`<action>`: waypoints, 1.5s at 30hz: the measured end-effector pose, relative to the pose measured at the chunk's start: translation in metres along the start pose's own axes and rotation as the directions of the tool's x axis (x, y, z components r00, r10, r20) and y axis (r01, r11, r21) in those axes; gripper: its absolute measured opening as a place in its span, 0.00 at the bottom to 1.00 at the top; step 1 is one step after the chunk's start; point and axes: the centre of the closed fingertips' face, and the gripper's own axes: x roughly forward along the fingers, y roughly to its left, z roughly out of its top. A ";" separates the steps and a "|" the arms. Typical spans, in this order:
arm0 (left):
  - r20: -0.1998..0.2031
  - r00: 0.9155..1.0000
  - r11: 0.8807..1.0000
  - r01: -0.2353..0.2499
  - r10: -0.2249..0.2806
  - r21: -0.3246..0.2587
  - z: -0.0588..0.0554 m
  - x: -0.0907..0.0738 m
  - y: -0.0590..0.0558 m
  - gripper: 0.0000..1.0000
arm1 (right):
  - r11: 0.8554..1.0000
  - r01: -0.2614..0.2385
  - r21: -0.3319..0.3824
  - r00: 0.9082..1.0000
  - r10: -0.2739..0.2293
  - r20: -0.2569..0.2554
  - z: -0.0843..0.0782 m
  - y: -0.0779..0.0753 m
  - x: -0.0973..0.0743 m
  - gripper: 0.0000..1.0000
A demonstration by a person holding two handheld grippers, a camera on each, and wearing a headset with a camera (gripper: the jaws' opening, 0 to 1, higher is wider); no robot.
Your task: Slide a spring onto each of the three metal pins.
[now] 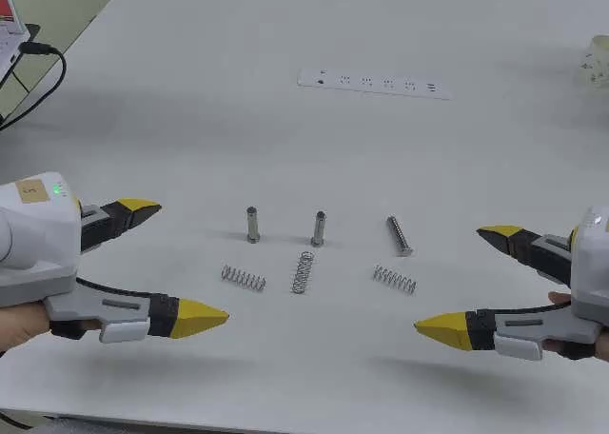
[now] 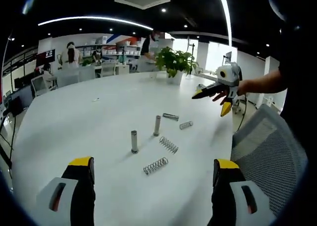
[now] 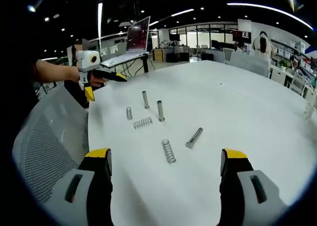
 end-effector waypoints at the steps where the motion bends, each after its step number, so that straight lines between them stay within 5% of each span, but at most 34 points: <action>1: 0.000 1.000 1.000 0.001 -0.001 -0.001 0.000 0.000 0.000 0.97 | 1.000 0.002 0.000 1.000 -0.002 -0.001 0.000 0.000 0.000 0.96; 45: 0.001 1.000 1.000 0.001 -0.001 0.008 0.000 0.004 0.001 0.97 | 1.000 0.002 0.005 0.999 -0.002 -0.035 -0.012 -0.004 -0.001 0.92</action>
